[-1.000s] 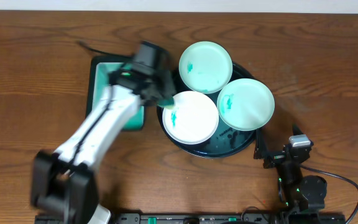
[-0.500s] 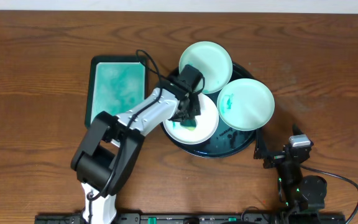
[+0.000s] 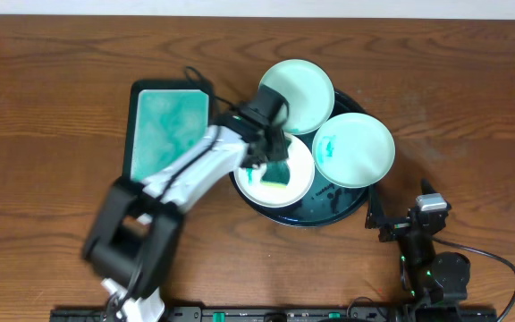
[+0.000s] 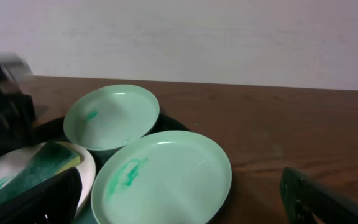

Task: Clean dirty plates on tray and stack at the side
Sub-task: 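Place the sponge onto the white plate and withdraw the left gripper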

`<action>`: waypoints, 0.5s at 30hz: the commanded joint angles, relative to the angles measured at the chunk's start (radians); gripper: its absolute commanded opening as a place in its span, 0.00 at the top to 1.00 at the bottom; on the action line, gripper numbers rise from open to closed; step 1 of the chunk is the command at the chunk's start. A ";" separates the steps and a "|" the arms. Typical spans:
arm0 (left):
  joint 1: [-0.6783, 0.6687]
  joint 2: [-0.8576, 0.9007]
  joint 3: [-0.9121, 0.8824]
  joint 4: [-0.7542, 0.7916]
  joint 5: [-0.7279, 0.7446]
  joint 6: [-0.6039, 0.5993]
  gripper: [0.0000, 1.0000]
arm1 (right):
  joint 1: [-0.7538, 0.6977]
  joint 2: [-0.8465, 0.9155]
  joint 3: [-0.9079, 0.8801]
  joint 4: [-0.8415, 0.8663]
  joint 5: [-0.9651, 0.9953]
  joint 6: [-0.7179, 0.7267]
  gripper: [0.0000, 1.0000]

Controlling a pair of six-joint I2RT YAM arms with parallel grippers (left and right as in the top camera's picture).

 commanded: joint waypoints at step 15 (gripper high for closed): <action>0.224 -0.320 0.018 -0.088 -0.103 0.272 0.38 | 0.005 0.000 -0.001 0.480 -0.101 0.022 0.01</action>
